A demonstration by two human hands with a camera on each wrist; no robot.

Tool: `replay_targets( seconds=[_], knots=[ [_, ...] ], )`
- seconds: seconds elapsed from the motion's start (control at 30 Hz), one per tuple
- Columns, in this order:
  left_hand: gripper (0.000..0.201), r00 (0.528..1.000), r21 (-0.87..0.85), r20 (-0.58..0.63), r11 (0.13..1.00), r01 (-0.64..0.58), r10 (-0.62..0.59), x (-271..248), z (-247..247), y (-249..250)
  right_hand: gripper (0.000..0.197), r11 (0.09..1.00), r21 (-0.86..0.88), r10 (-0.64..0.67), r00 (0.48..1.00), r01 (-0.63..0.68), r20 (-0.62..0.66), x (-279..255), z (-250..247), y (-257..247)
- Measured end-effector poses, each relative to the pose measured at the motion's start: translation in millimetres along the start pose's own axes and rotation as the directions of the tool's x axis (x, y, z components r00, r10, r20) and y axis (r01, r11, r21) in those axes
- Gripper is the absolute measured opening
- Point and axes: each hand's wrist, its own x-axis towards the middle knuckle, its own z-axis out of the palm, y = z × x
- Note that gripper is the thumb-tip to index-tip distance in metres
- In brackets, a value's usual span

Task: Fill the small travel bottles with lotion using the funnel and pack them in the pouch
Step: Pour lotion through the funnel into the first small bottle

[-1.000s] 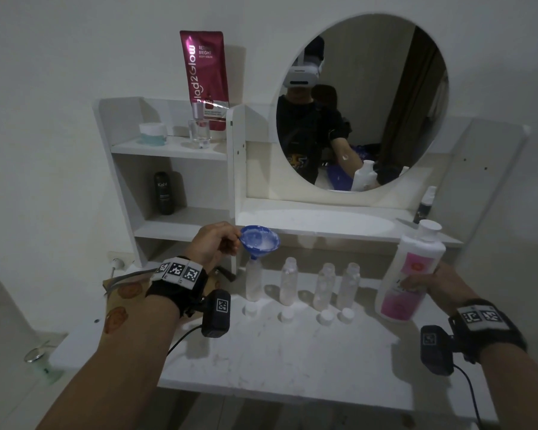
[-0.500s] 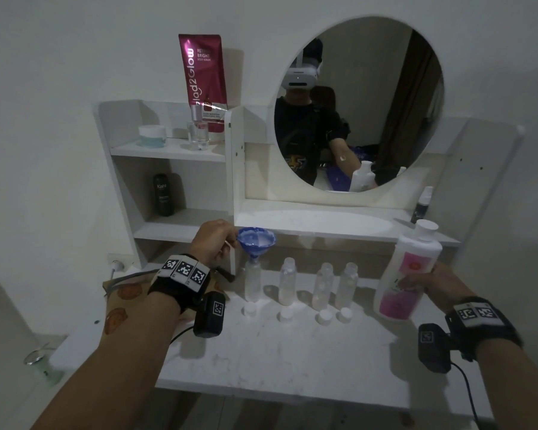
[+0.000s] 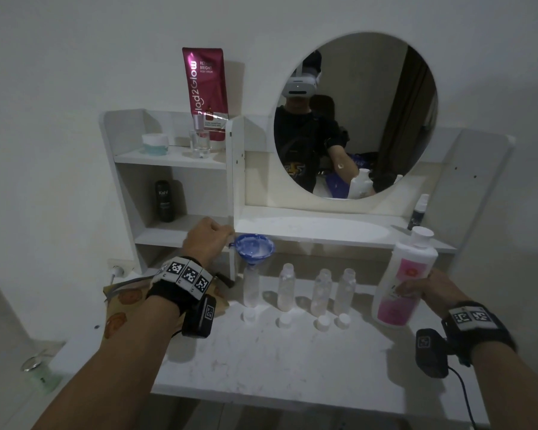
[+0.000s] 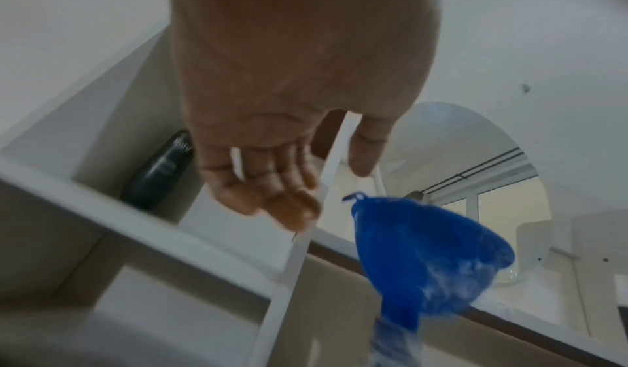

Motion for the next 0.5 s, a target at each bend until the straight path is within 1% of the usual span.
replay_targets(
  seconds=[0.03,0.07,0.1,0.13,0.17,0.23,0.3,0.33,0.4,0.47,0.5],
  knots=[
    [0.03,0.992,0.088,-0.116,0.996,-0.034,0.044,-3,-4,6,0.039,1.0,0.005,-0.001,1.0,0.001,-0.002,0,1,0],
    [0.035,0.97,0.148,-0.21,0.984,-0.096,0.126,-7,-8,16,0.043,1.0,0.009,-0.008,1.0,0.008,0.008,0,0,0],
    [0.038,0.938,0.171,-0.261,0.968,-0.187,0.227,-13,-10,30,0.048,1.0,0.012,-0.011,1.0,0.011,0.011,1,-1,1],
    [0.036,0.909,0.165,-0.266,0.944,-0.284,0.32,-19,-9,46,0.048,1.0,0.004,-0.015,1.0,0.015,0.021,0,-2,2],
    [0.032,0.884,0.158,-0.235,0.913,-0.376,0.405,-24,-5,64,0.045,1.0,-0.006,-0.013,1.0,0.013,0.021,-1,-2,2],
    [0.026,0.826,0.136,-0.105,0.831,-0.54,0.554,-35,14,103,0.034,1.0,-0.017,-0.006,1.0,0.007,0.023,-4,-4,2],
    [0.028,0.738,0.082,0.067,0.734,-0.675,0.671,-50,44,143,0.038,1.0,-0.027,-0.003,1.0,0.004,0.023,-6,-7,2],
    [0.031,0.688,0.049,0.16,0.691,-0.722,0.708,-58,60,161,0.041,0.999,-0.034,0.002,1.0,-0.001,0.026,-5,-8,4],
    [0.039,0.591,-0.002,0.344,0.63,-0.776,0.729,-70,96,191,0.042,0.998,-0.062,0.013,1.0,-0.011,0.02,-3,-13,6],
    [0.049,0.504,0.008,0.507,0.58,-0.814,0.7,-77,129,215,0.044,0.997,-0.082,0.017,1.0,-0.016,0.01,0,-17,8],
    [0.052,0.471,0.024,0.569,0.559,-0.829,0.674,-80,142,224,0.045,0.996,-0.084,0.018,1.0,-0.018,0.009,1,-17,8]
  ],
)
